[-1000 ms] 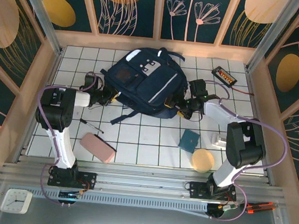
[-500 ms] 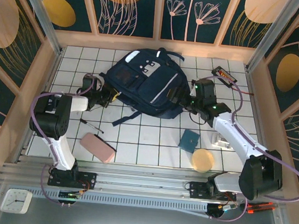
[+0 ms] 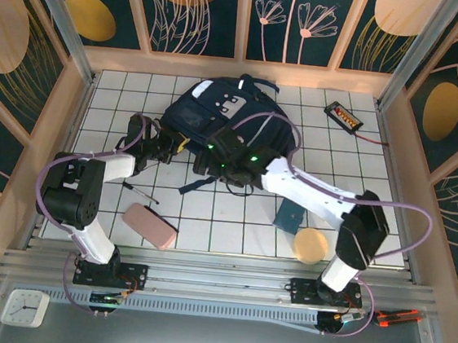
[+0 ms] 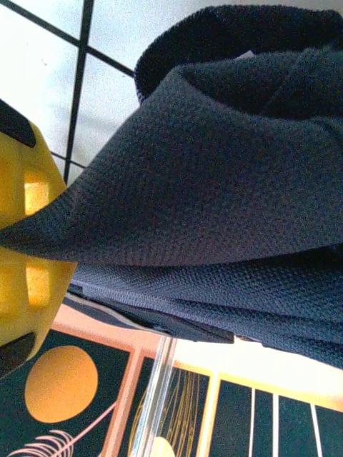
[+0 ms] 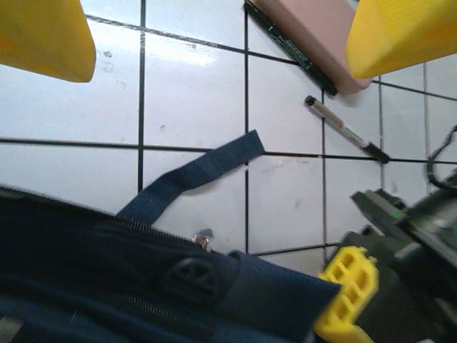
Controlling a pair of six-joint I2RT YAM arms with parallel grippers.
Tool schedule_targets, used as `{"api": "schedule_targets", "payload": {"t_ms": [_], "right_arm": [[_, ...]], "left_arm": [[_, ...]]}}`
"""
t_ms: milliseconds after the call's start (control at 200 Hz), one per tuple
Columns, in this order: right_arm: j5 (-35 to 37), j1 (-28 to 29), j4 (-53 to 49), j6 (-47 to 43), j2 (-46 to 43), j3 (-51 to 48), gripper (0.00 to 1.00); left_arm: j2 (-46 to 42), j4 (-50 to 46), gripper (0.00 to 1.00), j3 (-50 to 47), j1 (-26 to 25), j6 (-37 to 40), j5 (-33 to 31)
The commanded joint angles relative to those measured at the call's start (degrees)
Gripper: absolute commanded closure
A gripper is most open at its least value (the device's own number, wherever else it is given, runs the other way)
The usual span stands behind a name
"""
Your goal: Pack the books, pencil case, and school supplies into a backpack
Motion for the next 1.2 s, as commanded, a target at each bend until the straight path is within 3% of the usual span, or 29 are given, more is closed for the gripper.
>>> {"api": "schedule_targets", "payload": {"t_ms": [0,180,255,325,505,701,906,1191], "right_arm": [[5.7,0.8,-7.4,5.6,3.7,3.9,0.13],[5.6,-0.5,-6.2,4.2,7.0,5.6,0.21],[4.3,-0.5,-0.9,2.2,7.0,4.2,0.21],[0.4,-0.9,7.6,1.9,5.8,0.0,0.21],[-12.3,-4.7,45.6,5.2,-3.5,-22.2,0.2],[-16.5,-8.3,64.2,8.5,-5.3,-32.6,0.18],[-18.0,-9.0,73.0,11.1,-3.0,-34.6,0.18],[-17.7,-9.4,71.0,11.8,-2.4,-34.3,0.18]], "left_arm": [[-3.8,5.6,1.0,-0.5,-0.7,-4.2,5.1],[-4.9,7.0,1.0,-1.6,-1.3,-5.9,5.4],[-5.1,7.5,1.0,-1.0,-1.7,-6.5,5.5],[-5.1,7.7,1.0,-0.2,-2.1,-7.1,5.4],[-5.2,12.8,1.0,-0.2,-3.2,-12.9,4.9],[-5.1,14.8,1.0,0.7,-4.3,-15.6,4.7],[-5.8,15.5,1.0,0.4,-5.4,-17.0,4.7],[-6.3,16.5,1.0,0.7,-5.5,-18.3,4.8]]}}
